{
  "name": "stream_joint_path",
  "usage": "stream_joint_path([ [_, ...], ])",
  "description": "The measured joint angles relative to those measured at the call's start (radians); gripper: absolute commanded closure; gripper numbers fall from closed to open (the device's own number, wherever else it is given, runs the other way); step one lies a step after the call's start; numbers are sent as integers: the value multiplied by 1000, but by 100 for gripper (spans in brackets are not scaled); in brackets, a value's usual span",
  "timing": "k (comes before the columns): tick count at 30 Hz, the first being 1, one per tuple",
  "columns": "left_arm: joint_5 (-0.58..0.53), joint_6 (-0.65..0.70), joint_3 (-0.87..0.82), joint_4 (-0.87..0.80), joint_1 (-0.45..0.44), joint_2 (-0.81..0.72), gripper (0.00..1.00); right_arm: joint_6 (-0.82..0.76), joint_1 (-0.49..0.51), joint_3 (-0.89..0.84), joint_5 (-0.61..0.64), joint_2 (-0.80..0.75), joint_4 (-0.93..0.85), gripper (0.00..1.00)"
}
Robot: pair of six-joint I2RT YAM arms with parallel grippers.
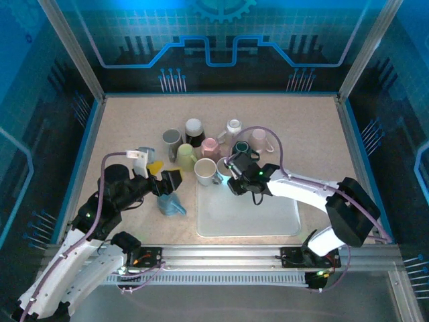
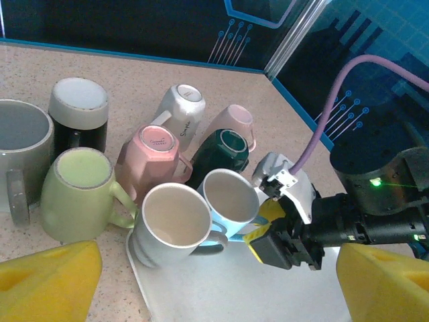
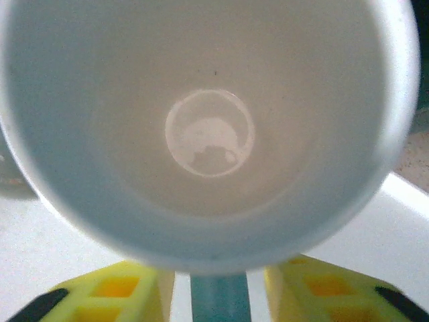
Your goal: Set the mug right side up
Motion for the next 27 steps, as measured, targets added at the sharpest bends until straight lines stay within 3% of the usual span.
stream_joint_path([
  [7,-50,-18,5,-23,0,46,7,2,0,-11,23,-120,-3,47],
  [13,-108,-97,151,-159,0,292,2,-12,0,-11,36,-251,-6,46],
  [22,-193,-430,464,-384,15,703,1,59,9,-6,121,-360,-43,50],
  [27,-188,-589,527,-426,50,844,1,71,9,-9,149,-449,-41,50],
])
